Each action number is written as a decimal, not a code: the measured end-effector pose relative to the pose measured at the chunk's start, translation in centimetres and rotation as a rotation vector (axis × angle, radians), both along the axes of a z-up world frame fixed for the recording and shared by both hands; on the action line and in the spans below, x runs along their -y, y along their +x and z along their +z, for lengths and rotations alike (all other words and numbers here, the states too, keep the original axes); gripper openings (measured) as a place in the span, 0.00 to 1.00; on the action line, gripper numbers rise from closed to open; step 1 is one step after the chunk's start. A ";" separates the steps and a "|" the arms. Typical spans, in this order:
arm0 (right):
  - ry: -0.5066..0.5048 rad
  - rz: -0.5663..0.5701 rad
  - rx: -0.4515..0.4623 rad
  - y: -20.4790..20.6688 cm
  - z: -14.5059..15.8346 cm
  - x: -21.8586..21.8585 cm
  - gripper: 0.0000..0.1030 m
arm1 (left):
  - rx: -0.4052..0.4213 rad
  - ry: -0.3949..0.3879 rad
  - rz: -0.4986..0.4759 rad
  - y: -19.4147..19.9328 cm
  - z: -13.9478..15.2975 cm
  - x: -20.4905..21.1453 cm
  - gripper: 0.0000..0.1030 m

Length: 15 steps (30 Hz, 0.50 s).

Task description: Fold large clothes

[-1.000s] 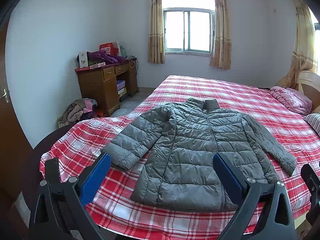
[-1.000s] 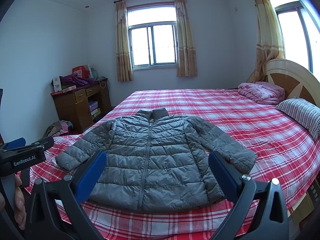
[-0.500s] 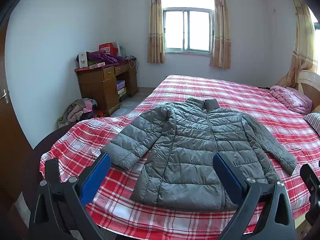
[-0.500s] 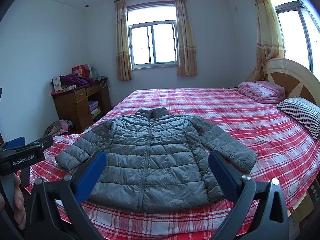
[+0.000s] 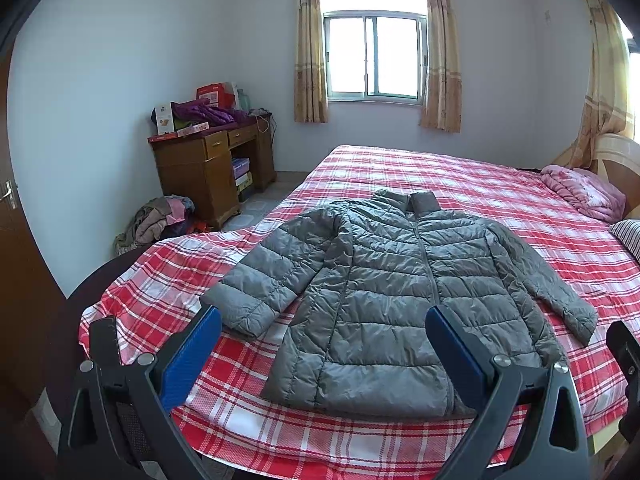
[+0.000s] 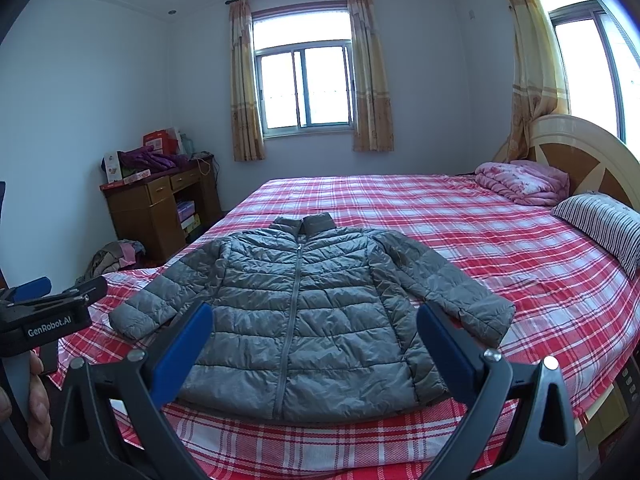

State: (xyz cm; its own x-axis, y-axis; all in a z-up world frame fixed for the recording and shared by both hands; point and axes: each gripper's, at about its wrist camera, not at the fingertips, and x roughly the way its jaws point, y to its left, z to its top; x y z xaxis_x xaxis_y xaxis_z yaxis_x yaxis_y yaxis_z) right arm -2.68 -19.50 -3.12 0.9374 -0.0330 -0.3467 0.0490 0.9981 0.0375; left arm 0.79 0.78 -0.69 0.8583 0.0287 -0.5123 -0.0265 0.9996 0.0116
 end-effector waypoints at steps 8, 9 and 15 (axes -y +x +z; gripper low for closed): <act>-0.002 -0.010 -0.032 2.3 -1.5 2.0 1.00 | -0.014 0.051 -0.003 3.0 -2.6 0.6 0.99; -0.004 -0.027 -0.043 3.0 -2.1 2.7 1.00 | -0.024 0.062 0.001 3.6 -3.1 0.7 0.99; 0.050 -0.163 -0.129 6.4 -5.6 9.4 1.00 | -0.061 0.092 0.002 8.0 -5.6 1.3 0.99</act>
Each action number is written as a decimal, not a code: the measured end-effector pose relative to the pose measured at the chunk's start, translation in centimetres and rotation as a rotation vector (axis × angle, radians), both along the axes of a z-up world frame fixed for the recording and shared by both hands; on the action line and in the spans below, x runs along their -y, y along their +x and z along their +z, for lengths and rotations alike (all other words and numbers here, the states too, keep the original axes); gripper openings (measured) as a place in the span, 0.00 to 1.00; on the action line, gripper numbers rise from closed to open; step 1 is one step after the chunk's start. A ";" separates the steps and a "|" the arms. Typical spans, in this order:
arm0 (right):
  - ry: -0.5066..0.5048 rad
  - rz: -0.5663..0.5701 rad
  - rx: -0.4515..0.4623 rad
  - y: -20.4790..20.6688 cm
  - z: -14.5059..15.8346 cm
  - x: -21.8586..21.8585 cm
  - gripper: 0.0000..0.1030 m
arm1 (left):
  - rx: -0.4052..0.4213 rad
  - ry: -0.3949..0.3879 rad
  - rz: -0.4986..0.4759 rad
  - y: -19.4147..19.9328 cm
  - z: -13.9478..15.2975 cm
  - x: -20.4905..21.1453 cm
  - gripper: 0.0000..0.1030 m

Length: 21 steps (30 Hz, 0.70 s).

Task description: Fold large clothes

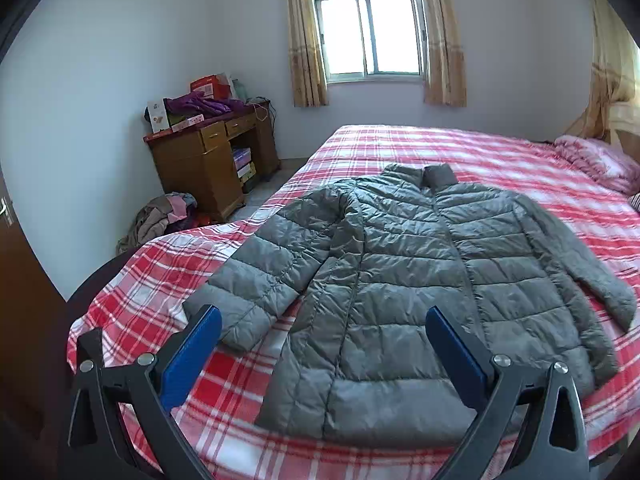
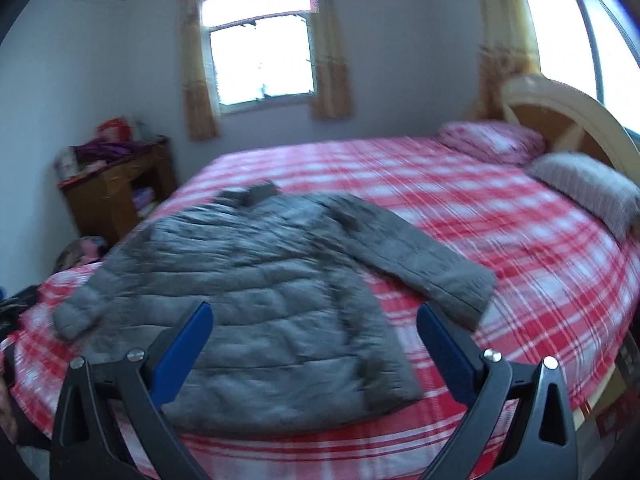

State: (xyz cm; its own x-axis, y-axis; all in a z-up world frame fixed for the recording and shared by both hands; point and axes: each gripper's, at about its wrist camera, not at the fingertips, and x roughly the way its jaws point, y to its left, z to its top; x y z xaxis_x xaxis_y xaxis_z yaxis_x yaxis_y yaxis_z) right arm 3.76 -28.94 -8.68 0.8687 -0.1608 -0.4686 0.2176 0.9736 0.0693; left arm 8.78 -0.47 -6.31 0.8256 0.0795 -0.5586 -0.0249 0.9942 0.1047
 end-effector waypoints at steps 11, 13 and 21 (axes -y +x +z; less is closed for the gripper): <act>0.089 -0.276 -0.178 4.9 -6.4 13.8 1.00 | -0.081 0.060 0.004 8.1 -5.1 2.1 0.99; 0.105 -0.317 -0.190 5.6 -7.3 16.1 1.00 | -0.105 0.071 0.004 9.6 -6.2 2.5 0.99; 0.152 -0.393 -0.215 7.5 -9.5 20.5 1.00 | -0.168 0.101 0.014 14.0 -9.4 3.9 0.99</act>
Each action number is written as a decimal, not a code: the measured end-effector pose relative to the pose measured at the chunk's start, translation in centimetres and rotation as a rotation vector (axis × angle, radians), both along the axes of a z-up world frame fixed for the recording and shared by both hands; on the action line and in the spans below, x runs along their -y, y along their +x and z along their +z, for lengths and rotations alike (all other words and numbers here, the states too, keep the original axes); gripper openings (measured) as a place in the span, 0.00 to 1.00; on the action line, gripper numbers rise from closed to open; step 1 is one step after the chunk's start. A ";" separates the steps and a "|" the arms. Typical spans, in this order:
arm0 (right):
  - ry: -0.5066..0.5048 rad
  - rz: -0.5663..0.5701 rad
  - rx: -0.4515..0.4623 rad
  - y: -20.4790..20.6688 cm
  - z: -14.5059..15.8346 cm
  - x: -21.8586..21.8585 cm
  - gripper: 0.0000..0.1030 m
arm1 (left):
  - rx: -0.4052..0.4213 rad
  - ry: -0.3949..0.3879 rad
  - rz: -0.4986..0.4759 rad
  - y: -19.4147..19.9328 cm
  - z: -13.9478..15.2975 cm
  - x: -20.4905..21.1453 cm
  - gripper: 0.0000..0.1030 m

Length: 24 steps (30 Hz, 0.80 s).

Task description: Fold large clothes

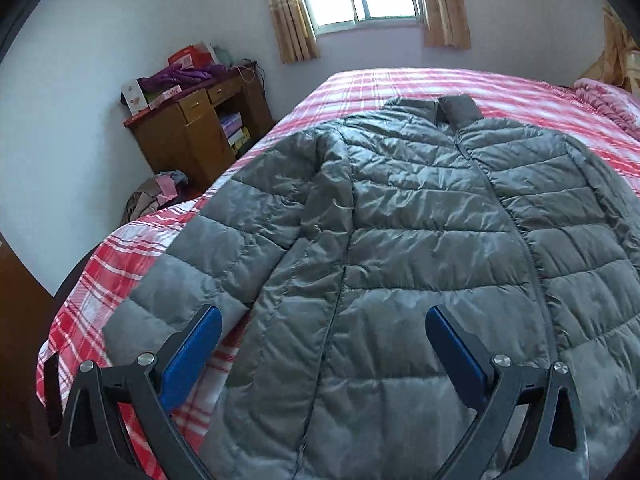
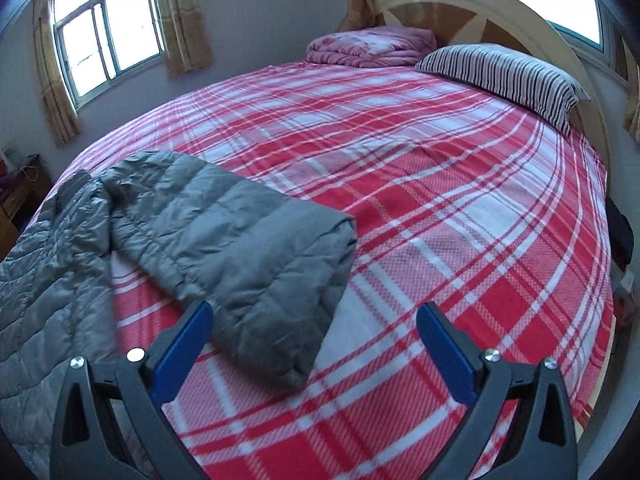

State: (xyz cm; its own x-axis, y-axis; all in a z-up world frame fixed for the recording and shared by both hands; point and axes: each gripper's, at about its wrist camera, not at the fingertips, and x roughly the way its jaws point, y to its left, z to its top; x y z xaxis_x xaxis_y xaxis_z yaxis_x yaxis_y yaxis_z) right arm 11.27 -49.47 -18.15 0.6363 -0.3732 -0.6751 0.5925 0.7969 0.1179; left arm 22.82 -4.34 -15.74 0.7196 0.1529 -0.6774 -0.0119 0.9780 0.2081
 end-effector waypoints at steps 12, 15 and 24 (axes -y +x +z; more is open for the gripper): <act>0.024 0.049 0.024 1.8 -1.8 1.3 0.45 | -0.079 0.038 0.020 3.7 -3.5 0.3 0.99; 0.026 0.082 0.023 2.1 -1.6 1.4 0.28 | -0.098 0.031 0.021 4.0 -4.0 -0.1 0.99; -0.119 0.098 0.020 3.7 3.1 1.5 0.13 | -0.132 -0.005 0.060 5.9 -2.7 -2.8 0.99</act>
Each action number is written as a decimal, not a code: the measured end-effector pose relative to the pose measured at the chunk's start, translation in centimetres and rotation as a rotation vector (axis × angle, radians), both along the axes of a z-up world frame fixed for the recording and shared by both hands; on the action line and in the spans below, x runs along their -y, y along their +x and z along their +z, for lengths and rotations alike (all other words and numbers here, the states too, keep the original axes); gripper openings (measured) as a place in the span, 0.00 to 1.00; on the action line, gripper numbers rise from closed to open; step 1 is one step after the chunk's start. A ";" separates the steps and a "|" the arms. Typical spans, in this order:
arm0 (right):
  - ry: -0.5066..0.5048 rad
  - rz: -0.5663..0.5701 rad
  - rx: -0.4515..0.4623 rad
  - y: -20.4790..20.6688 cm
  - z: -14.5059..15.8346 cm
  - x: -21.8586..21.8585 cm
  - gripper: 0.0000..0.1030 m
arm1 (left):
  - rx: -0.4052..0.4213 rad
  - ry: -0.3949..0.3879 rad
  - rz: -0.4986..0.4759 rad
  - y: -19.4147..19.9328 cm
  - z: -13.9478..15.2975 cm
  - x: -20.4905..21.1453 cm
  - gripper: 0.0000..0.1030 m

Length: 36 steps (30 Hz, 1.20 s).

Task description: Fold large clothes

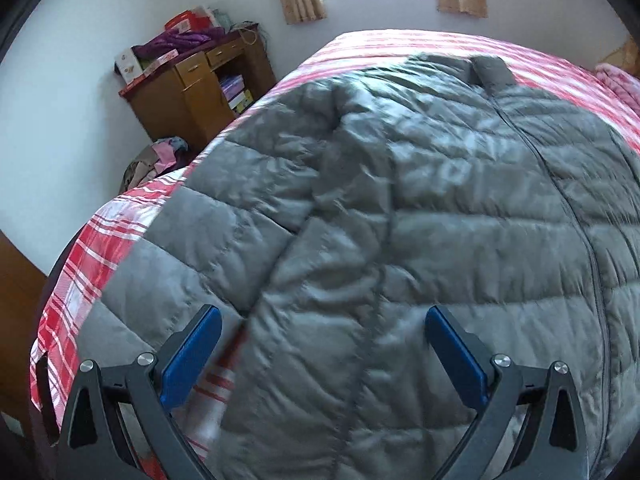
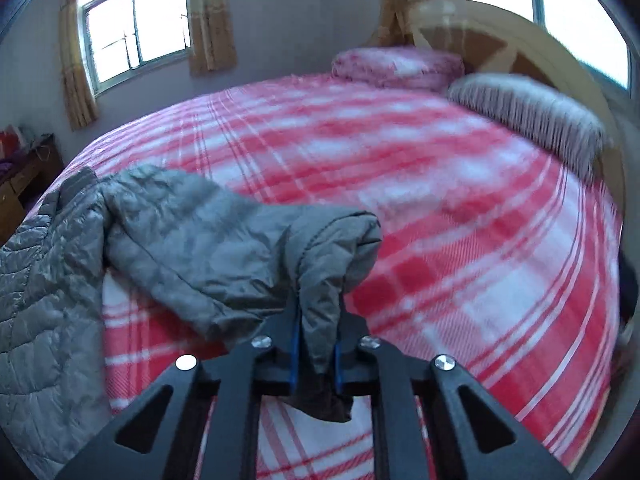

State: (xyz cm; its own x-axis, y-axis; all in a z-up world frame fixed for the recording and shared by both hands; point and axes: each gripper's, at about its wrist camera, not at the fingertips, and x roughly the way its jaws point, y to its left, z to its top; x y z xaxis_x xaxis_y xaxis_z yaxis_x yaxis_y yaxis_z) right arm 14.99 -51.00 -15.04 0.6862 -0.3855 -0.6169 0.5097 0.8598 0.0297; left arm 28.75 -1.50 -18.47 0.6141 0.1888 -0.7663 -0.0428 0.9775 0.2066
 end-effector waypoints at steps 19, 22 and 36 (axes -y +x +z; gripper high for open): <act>-0.386 0.557 0.052 11.2 4.5 -29.4 0.13 | 0.068 -0.037 0.025 2.9 3.9 -3.6 0.99; -0.376 0.596 0.008 13.1 1.5 -31.6 0.13 | 0.047 -0.037 0.040 3.0 3.1 -4.4 0.99; -0.189 0.589 0.118 7.0 1.9 -28.3 0.85 | 0.048 -0.143 -0.081 2.8 7.3 1.7 0.99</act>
State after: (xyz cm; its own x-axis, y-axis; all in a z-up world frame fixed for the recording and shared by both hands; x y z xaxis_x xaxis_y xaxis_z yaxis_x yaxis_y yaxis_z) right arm 21.98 -22.65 -13.09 0.8758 -0.0166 -0.4824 -0.0489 0.9912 -0.1230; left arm 31.54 -3.19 -11.19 0.6595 0.0286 -0.7512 0.0306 0.9974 0.0649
